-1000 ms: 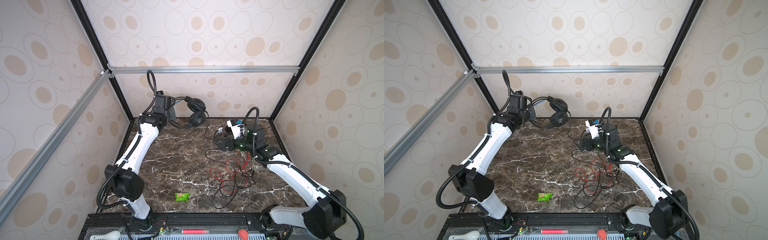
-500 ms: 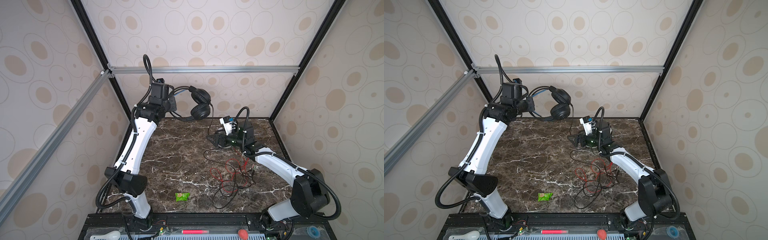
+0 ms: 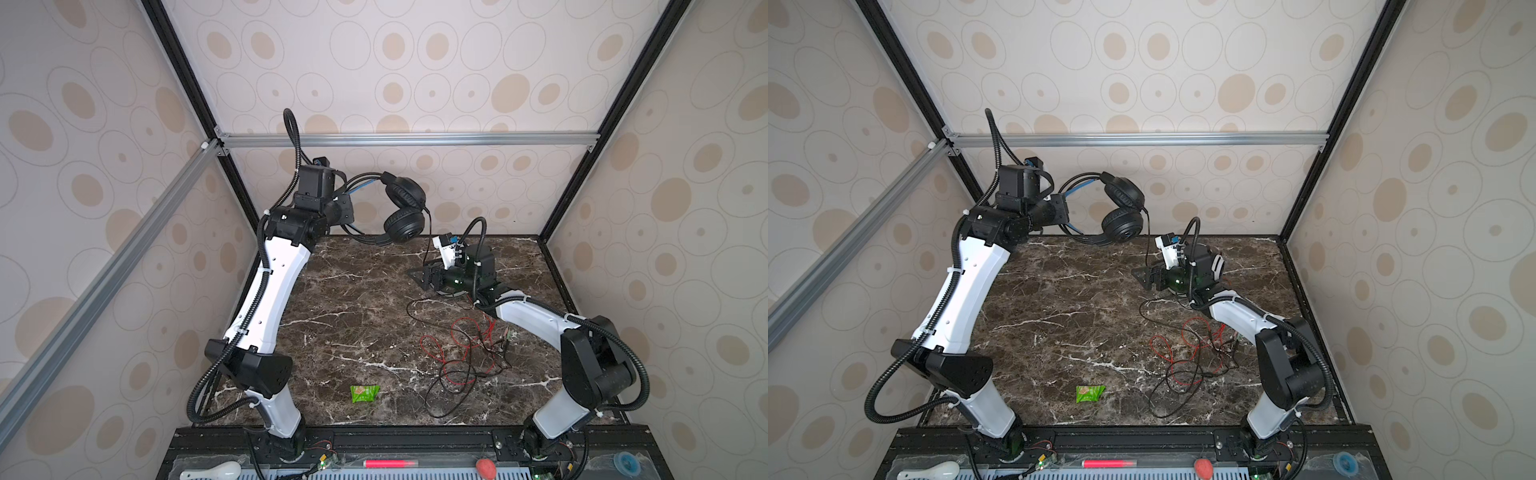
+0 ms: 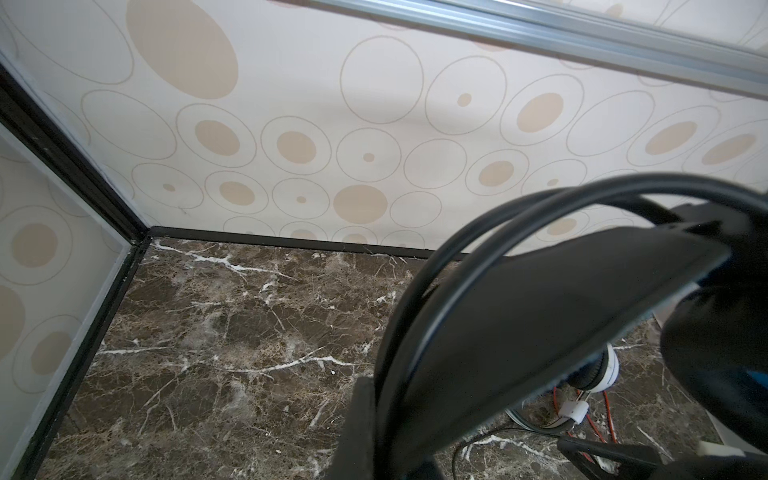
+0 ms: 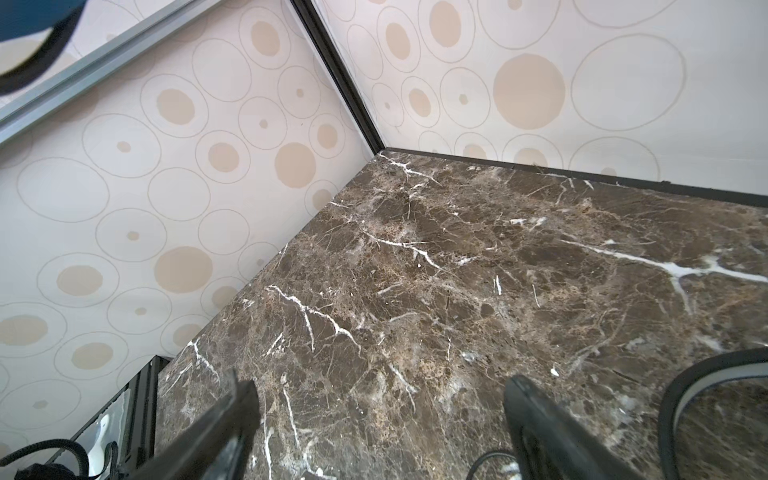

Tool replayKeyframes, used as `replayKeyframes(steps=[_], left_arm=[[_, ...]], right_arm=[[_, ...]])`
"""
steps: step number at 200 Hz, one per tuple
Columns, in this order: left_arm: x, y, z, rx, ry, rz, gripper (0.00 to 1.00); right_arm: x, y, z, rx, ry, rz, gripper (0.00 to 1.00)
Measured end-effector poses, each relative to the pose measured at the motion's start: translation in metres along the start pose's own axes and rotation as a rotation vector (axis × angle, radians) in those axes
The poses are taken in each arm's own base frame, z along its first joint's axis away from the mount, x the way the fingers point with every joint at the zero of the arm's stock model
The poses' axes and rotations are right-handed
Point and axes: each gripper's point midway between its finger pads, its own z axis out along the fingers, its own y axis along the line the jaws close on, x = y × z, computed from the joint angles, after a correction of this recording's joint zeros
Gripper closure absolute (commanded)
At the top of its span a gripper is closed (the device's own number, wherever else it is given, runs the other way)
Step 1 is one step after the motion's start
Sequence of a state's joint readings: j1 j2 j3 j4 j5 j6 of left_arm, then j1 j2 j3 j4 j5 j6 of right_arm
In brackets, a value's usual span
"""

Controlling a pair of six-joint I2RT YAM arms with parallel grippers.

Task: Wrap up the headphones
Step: 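Lift the black headset up off the table with the left gripper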

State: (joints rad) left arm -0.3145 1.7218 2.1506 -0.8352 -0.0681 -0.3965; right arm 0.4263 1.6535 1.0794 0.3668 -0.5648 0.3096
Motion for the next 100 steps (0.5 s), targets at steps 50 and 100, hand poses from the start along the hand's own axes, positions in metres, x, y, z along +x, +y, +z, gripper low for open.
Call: replayKeyframes(steps=[50, 100], left_arm=[[-0.002, 0.001, -0.008, 0.001, -0.007, -0.009, 1.0], [-0.006, 0.009, -0.01, -0.028, -0.02, -0.021, 1.0]], right_arm=[[0.003, -0.004, 0.004, 0.003, 0.0, 0.004, 0.45], [0.014, -0.007, -0.004, 0.037, 0.031, -0.013, 0.87]])
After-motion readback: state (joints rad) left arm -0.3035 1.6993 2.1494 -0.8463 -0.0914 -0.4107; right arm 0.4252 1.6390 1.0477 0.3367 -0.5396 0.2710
